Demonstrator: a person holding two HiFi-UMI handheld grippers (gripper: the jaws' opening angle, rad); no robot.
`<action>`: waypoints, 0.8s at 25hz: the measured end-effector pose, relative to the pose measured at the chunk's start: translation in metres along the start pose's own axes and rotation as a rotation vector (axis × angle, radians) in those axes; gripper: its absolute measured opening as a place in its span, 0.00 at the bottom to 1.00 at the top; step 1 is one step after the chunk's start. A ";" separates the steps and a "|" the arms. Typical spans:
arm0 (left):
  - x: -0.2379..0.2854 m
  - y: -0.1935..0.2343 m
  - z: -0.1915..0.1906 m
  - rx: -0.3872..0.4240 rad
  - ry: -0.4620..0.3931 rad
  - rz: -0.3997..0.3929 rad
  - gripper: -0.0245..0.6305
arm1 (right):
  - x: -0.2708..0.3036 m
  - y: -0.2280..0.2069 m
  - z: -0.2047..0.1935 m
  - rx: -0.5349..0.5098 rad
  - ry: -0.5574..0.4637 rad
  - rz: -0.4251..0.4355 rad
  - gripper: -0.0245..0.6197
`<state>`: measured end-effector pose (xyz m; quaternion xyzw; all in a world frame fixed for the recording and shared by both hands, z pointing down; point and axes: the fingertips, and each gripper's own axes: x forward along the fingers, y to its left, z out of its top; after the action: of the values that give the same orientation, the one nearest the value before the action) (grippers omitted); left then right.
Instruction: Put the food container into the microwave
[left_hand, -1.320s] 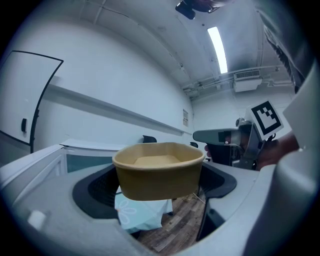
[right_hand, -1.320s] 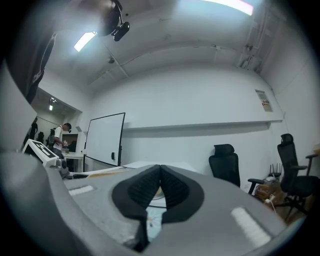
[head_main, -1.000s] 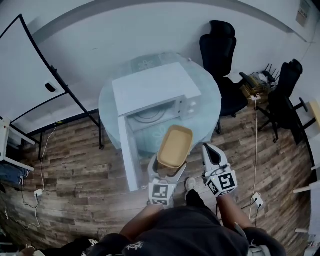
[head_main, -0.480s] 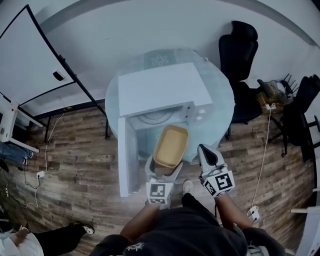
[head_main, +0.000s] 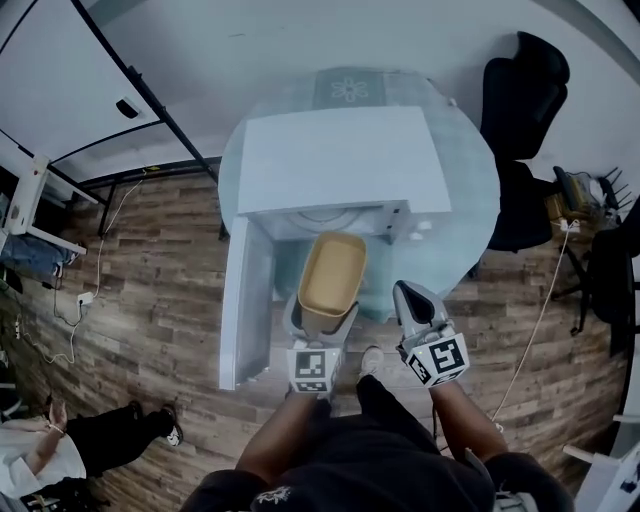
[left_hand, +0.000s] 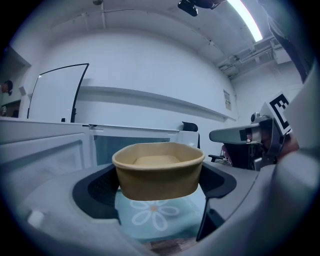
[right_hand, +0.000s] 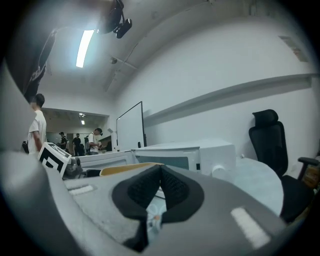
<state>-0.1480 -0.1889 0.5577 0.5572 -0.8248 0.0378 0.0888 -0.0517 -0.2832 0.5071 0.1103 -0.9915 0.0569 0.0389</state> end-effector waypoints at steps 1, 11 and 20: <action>0.005 0.006 -0.002 -0.004 0.001 0.019 0.80 | 0.006 -0.001 -0.004 0.001 0.008 0.014 0.04; 0.053 0.050 -0.025 -0.008 0.003 0.139 0.80 | 0.055 -0.020 -0.041 0.017 0.069 0.097 0.04; 0.091 0.074 -0.050 -0.029 0.021 0.191 0.80 | 0.082 -0.030 -0.073 -0.002 0.135 0.117 0.04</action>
<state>-0.2444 -0.2360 0.6270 0.4742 -0.8736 0.0400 0.1016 -0.1197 -0.3205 0.5896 0.0478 -0.9914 0.0654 0.1026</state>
